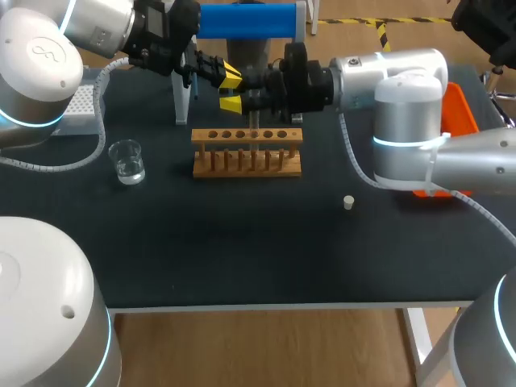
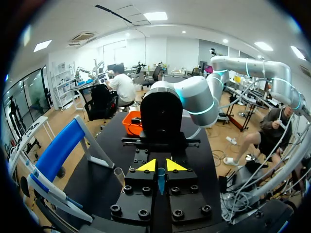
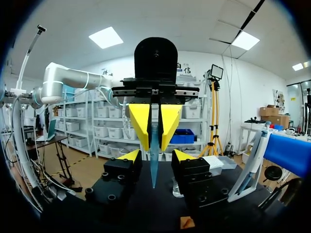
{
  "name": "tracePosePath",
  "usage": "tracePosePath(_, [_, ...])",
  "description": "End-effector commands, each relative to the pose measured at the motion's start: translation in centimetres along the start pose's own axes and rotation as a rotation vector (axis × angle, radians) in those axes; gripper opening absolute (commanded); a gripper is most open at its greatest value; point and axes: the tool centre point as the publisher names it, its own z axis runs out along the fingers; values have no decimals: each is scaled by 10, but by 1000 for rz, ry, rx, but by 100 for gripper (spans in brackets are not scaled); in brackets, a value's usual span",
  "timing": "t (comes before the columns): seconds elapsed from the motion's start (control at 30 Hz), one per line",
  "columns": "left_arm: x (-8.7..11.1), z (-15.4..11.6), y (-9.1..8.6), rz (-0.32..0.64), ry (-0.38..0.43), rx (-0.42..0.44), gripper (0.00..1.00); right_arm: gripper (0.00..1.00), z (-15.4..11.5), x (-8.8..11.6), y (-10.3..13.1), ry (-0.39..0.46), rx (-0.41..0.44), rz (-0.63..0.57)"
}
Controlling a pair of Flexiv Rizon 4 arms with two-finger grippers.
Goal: Invert the test tube, pick up the pipette, mount the tip to pipette, aspirate from beaker and dispense into the tube, eject the tip, return the pipette, and cap with the stopper.
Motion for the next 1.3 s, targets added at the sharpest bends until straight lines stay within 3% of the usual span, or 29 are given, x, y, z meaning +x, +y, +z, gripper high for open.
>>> tracePosePath(0.03, [0, -1, -1, -1, 3, -5, 0, 39, -1, 2, 0, -1, 1, 0])
tracePosePath(0.27, [0, -1, -1, -1, 3, -5, 0, 36, -3, 4, 2, 2, 2, 1])
tracePosePath(0.6, [0, -1, -1, -1, 3, -5, 0, 0, -3, 8, 3, 9, 6, -3])
tracePosePath(0.97, [0, -1, -1, -1, 3, -5, 0, 0, -3, 10, 4, 12, 5, -4])
tracePosePath(1.0, [0, -1, -1, -1, 3, -5, 45, 0, -3, 10, 4, 12, 5, -4])
tracePosePath(1.03, [0, -1, -1, -1, 3, -5, 100, 0, -4, 11, 4, 11, 5, -5])
tracePosePath(1.3, [0, -1, -1, -1, 3, -5, 100, 0, -24, 17, -4, 3, 2, 3])
